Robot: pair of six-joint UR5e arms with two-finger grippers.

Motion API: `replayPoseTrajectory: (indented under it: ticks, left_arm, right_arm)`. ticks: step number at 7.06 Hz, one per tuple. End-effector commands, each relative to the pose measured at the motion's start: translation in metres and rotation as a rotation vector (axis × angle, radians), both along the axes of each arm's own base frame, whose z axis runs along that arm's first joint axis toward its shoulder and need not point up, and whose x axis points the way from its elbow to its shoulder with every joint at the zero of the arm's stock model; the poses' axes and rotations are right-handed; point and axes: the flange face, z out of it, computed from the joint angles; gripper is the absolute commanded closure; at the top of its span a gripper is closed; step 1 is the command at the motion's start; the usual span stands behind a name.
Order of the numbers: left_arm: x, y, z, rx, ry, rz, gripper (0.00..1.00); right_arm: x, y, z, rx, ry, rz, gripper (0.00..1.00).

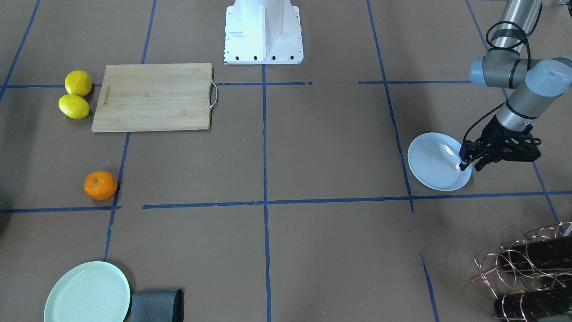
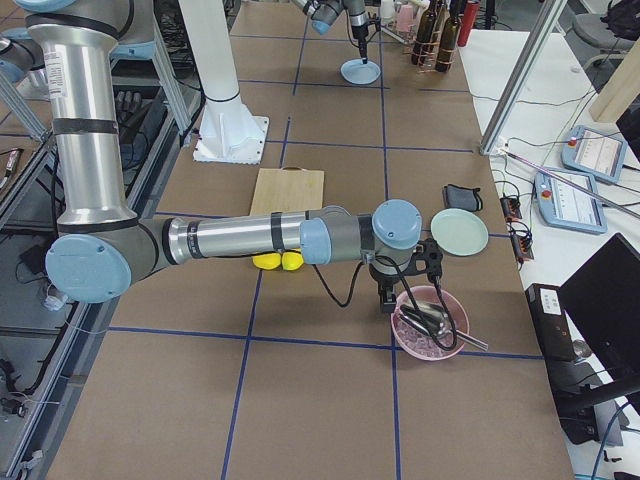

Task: Pick orange to plate
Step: 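Grasp the rim of the light blue plate with the left gripper, then slide the plate to center with left gripper while right arm reaches orange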

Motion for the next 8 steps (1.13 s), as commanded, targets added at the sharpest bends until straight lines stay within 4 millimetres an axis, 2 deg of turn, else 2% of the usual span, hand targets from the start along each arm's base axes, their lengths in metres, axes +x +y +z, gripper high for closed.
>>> replayPoseTrajectory:
  ticks: [1,2,3,4,5,6,7,8]
  left_arm:
    - [-0.005,0.002,-0.021,0.027,0.03,0.003,1.0]
    - [-0.009,0.013,-0.045,0.011,0.101,0.07,1.0]
    - [-0.056,-0.001,-0.052,-0.041,0.172,0.064,1.0]
    - [-0.078,-0.008,-0.073,-0.066,0.218,0.072,1.0]
    - [-0.074,-0.017,-0.108,-0.076,0.222,0.072,1.0]
    - [-0.06,-0.044,-0.161,-0.161,0.259,0.002,1.0]
    - [-0.027,-0.064,-0.22,-0.259,0.344,-0.058,1.0]
    - [0.036,-0.055,-0.261,-0.318,0.381,-0.077,1.0]
  right_arm:
    - [0.0,-0.003,-0.003,0.004,-0.002,0.002,0.0]
    - [-0.001,-0.009,-0.011,-0.019,-0.006,0.03,0.0]
    - [-0.002,-0.012,-0.016,-0.025,-0.01,0.039,0.0]
    - [-0.008,-0.019,-0.026,-0.022,-0.013,0.039,0.0]
    - [-0.022,-0.031,-0.045,-0.065,-0.03,0.073,0.0]
    - [-0.058,-0.031,-0.07,-0.083,-0.039,0.059,0.0]
    - [-0.094,-0.031,-0.103,-0.115,-0.053,0.067,0.0]
    - [-0.127,-0.031,-0.136,-0.151,-0.068,0.082,0.0]
